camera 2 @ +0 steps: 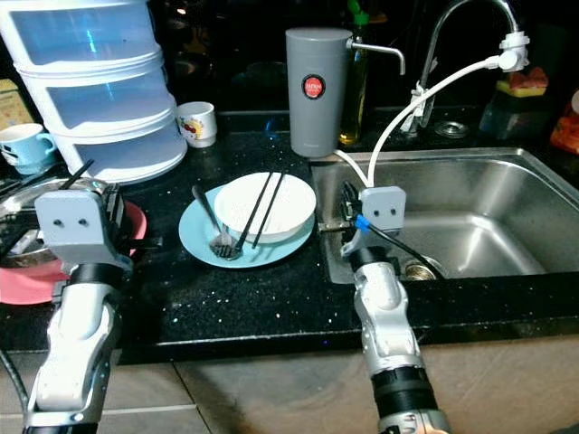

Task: Kitchen organization

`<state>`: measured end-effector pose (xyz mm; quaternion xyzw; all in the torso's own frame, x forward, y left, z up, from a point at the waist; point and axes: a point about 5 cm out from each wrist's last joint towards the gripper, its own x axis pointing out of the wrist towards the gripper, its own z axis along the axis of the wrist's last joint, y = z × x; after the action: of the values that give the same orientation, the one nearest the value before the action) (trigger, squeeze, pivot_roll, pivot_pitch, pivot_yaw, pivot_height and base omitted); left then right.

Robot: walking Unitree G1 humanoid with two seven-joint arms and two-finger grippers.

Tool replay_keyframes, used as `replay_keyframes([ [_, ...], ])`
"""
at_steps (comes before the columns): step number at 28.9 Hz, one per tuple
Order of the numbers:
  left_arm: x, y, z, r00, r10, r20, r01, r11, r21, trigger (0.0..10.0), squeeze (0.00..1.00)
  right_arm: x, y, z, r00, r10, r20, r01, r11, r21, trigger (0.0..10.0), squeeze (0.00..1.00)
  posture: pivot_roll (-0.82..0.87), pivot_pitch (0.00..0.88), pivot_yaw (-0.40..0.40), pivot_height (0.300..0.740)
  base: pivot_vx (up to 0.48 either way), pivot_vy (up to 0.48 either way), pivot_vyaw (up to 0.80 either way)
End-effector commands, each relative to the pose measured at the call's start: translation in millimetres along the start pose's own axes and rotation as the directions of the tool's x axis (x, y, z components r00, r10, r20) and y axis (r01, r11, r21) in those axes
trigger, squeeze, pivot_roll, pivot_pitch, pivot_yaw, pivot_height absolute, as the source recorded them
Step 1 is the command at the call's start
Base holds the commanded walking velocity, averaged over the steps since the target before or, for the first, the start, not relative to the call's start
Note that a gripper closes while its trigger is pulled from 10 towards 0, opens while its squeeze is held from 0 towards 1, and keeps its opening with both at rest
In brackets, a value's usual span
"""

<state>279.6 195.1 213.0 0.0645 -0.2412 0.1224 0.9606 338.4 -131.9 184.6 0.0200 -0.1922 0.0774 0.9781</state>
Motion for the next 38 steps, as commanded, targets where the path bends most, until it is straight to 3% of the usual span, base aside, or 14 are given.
replay_keyframes([
  [1, -0.1, 0.3, -1, 1.0, 0.0, -0.006, 0.0, 1.0, 0.005, 10.0, 0.0, -3.7, 0.2, -9, 0.999, -0.004, -0.041, 0.005, 1.0, 0.012, 10.0, 0.0, 0.04, 0.036, -0.005, 0.74, 0.266, 0.0, 0.0],
  [6, -6.3, -13.7, -20, 0.985, -0.086, -0.15, 0.086, 0.996, -0.011, 10.0, 0.0, -7.1, 2.4, -14, 0.997, 0.013, -0.077, -0.012, 1.0, 0.012, 10.0, 0.0, 0.03, 0.029, -0.004, 0.74, 0.0, 0.0, 0.0],
  [19, -8.2, -14.8, -16, 0.988, -0.09, -0.127, 0.091, 0.996, 0.003, 10.0, 0.0, -4.2, 7.4, -10, 0.998, 0.028, -0.06, -0.026, 0.999, 0.027, 10.0, 0.0, 0.04, 0.014, -0.003, 0.74, 0.0, 0.0, 0.0],
  [25, -0.3, -16.6, -6, 0.994, -0.047, -0.104, 0.05, 0.998, 0.03, 10.0, 0.0, 3.0, 6.8, 0, 0.999, 0.043, -0.032, -0.042, 0.999, 0.033, 10.0, 0.0, 0.03, 0.026, -0.02, 0.74, 0.0, 0.0, 0.0],
  [27, 6.4, -16.8, 5, 0.997, -0.038, -0.074, 0.042, 0.998, 0.04, 10.0, 0.0, 7.3, 7.2, 5, 0.998, 0.054, -0.019, -0.053, 0.998, 0.041, 10.0, 0.0, 0.04, 0.028, -0.031, 0.74, 0.0, 0.0, 0.0],
  [38, 30.2, -16.9, 36, 0.995, -0.096, -0.023, 0.096, 0.995, -0.002, 10.0, 0.0, 28.5, 5.5, 28, 0.996, 0.084, 0.022, -0.086, 0.994, 0.066, 10.0, 0.0, 0.04, 0.031, -0.034, 0.74, 0.0, 0.0, 0.0],
])
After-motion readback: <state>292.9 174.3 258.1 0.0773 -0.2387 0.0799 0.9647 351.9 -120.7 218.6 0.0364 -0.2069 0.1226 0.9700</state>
